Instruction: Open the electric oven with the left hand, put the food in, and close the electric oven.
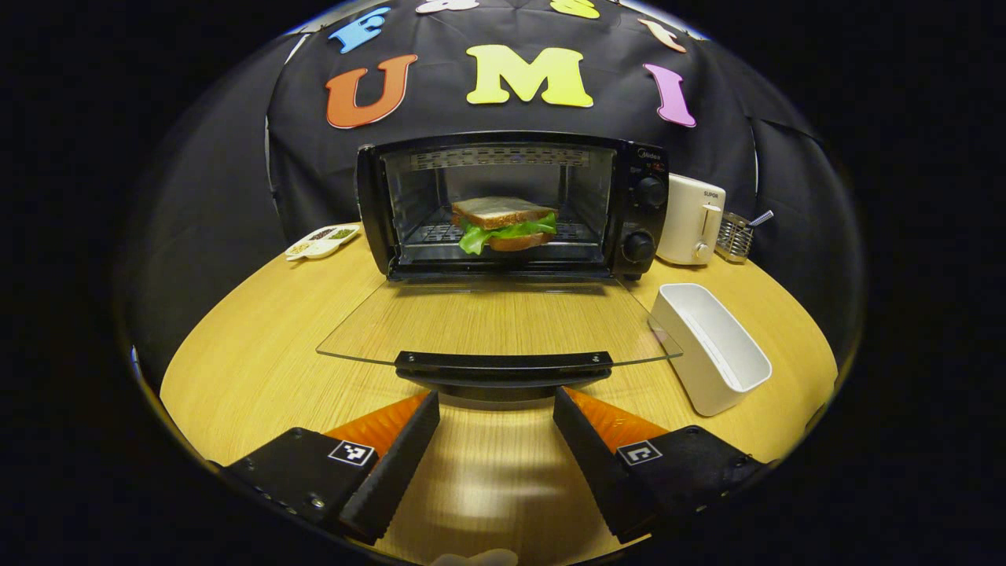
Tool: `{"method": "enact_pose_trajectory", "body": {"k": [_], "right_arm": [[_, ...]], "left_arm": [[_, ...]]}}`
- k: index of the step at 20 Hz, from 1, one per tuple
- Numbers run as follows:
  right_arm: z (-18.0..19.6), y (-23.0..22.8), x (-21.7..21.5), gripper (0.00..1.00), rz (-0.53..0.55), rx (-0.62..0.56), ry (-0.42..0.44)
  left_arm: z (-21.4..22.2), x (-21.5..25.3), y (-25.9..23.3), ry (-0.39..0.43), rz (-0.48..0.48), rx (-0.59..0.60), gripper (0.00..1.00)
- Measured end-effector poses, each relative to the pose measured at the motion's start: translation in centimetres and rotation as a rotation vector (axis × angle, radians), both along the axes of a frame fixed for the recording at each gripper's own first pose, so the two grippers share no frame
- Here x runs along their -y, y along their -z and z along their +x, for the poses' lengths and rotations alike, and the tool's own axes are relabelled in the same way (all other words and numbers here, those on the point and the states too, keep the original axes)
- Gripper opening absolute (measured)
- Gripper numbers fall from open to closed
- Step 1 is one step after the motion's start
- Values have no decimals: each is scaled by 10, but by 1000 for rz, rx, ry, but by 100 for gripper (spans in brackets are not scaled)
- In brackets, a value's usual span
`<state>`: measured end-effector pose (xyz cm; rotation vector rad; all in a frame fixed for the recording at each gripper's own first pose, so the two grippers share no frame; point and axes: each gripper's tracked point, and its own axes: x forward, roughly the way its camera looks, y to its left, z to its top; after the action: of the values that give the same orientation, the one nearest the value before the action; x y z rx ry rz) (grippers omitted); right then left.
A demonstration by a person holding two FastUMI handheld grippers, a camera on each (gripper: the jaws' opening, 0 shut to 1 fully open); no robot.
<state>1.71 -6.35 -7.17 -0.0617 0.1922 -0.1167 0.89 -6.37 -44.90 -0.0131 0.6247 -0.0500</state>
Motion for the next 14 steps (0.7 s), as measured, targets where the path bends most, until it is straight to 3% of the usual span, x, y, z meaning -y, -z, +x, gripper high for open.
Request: {"method": "enact_pose_trajectory", "body": {"k": [1, 2, 12, 14], "right_arm": [[1, 0, -1, 91, -4, -2, -1], [4, 1, -1, 100, -6, -5, -1], [12, 9, -3, 100, -15, -37, -12], [13, 11, -2, 96, -7, -41, -13]], "left_arm": [[-1, 1, 4, 3, -2, -5, 96], [-1, 2, 4, 6, 6, -7, 96], [12, -2, 4, 1, 19, 12, 96], [17, -4, -4, -5, 16, 22, 96]]}}
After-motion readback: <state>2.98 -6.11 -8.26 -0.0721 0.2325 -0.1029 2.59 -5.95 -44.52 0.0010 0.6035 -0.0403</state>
